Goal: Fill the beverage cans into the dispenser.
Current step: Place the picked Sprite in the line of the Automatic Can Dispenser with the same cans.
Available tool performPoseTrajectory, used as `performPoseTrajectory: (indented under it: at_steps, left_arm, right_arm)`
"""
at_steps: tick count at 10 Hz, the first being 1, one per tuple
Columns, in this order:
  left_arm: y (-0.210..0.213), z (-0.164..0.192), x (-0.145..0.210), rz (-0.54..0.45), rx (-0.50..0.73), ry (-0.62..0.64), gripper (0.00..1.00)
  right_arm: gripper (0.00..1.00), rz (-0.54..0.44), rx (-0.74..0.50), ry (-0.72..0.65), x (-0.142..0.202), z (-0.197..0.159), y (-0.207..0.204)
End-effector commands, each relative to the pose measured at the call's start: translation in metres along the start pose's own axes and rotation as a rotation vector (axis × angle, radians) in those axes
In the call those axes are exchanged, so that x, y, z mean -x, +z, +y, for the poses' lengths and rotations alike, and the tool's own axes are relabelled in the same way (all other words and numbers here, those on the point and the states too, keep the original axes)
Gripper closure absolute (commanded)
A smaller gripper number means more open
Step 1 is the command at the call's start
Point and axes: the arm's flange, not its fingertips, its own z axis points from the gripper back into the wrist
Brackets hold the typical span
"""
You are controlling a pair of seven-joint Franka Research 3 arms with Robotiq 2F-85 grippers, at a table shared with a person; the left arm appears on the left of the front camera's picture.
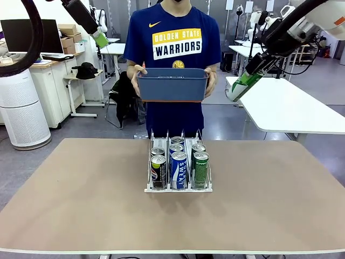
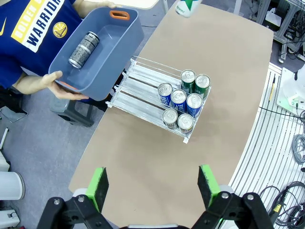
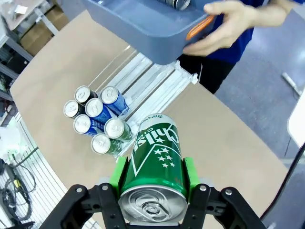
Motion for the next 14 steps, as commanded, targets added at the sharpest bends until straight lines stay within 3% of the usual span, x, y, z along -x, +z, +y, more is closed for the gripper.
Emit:
performPoseTrajectory:
  at_steps: [1,3,5,9,12,14]
  left_arm:
    - [0.001,0.0,0.002,0.005,0.006,-0.002,0.0]
    - [0.001,0.0,0.002,0.005,0.006,-0.002,0.0]
    - [0.001,0.0,0.002,0.005,0.006,-0.002,0.0]
    - [0.001,0.0,0.002,0.005,0.006,-0.002,0.0]
    - [0.001,0.0,0.002,0.005,0.006,-0.002,0.0]
    - [0.001,0.0,0.002,0.005,0.006,-0.002,0.0]
  right_arm:
    - [0.42,0.025,0.094,-0.088,0.024,0.04,0.006]
    - [0.42,0.051,0.109,-0.055,0.052,0.068,0.014]
    - [0.42,0.111,0.157,-0.018,0.084,0.099,-0.003]
    - [0.42,0.129,0.063,0.034,0.14,0.128,-0.039]
    - [0.42,0.157,0.002,0.08,0.155,0.13,-0.065]
    - [0.42,0.194,0.064,0.056,0.151,0.131,-0.053]
